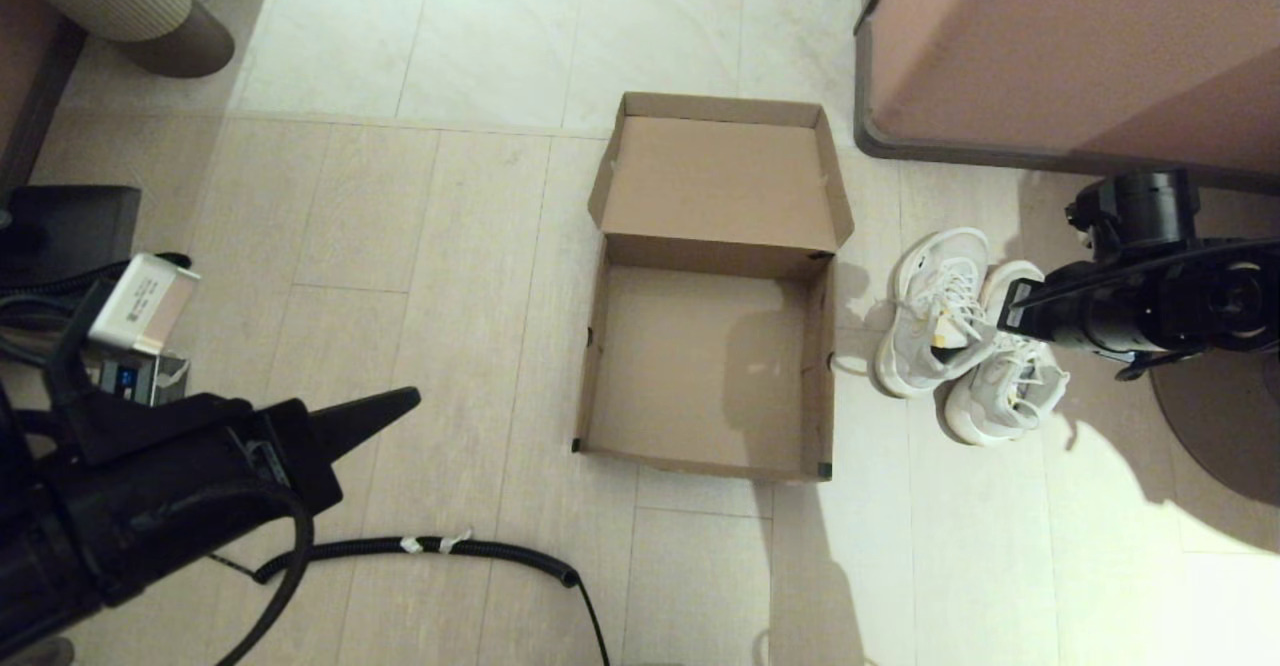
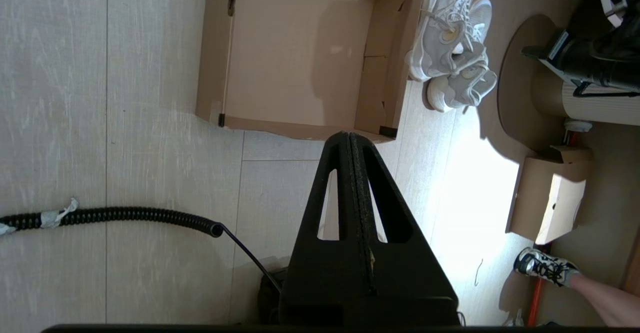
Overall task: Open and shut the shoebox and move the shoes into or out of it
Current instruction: Put the shoes into the shoe box
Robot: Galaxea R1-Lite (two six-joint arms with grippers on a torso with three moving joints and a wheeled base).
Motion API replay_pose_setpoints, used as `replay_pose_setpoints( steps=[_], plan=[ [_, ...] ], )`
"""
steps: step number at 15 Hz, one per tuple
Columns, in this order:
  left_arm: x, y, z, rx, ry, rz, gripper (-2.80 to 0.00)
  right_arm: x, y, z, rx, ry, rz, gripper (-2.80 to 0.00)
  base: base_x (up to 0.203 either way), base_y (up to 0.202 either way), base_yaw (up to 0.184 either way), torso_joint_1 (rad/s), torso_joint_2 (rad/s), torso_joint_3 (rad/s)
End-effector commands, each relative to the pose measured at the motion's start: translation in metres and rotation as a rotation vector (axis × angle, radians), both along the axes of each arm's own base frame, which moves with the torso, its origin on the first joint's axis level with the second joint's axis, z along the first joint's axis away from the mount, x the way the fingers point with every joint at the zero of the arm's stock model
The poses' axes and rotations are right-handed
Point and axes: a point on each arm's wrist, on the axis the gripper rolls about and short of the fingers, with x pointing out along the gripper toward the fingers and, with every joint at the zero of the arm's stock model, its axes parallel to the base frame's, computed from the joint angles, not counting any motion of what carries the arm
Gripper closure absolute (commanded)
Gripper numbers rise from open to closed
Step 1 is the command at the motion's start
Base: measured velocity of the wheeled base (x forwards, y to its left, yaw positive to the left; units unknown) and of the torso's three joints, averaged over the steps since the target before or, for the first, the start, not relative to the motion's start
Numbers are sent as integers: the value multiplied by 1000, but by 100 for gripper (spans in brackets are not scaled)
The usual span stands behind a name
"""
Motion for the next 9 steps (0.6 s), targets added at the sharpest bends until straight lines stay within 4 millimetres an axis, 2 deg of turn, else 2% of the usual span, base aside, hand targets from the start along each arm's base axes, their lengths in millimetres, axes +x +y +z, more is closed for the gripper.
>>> replay_pose_setpoints(
  steps=[1,2,5,9],
  plan=[
    [1,-1,0,-2,3,-2,0,8,2,-5,-3,10,0,0,0,0,0,0,0,0],
    [1,-1,1,-4,-1,0,0,12,0,-10,-6,24,-7,0,0,0,0,0,0,0],
    [2,-1,4,-7,-11,0,0,30,-23,-21,-7,35,-55,0,0,0,0,0,0,0],
    [17,-8,-3,7,33,-6,0,51,-22,-30,-5,33,-53,0,0,0,0,0,0,0]
  ],
)
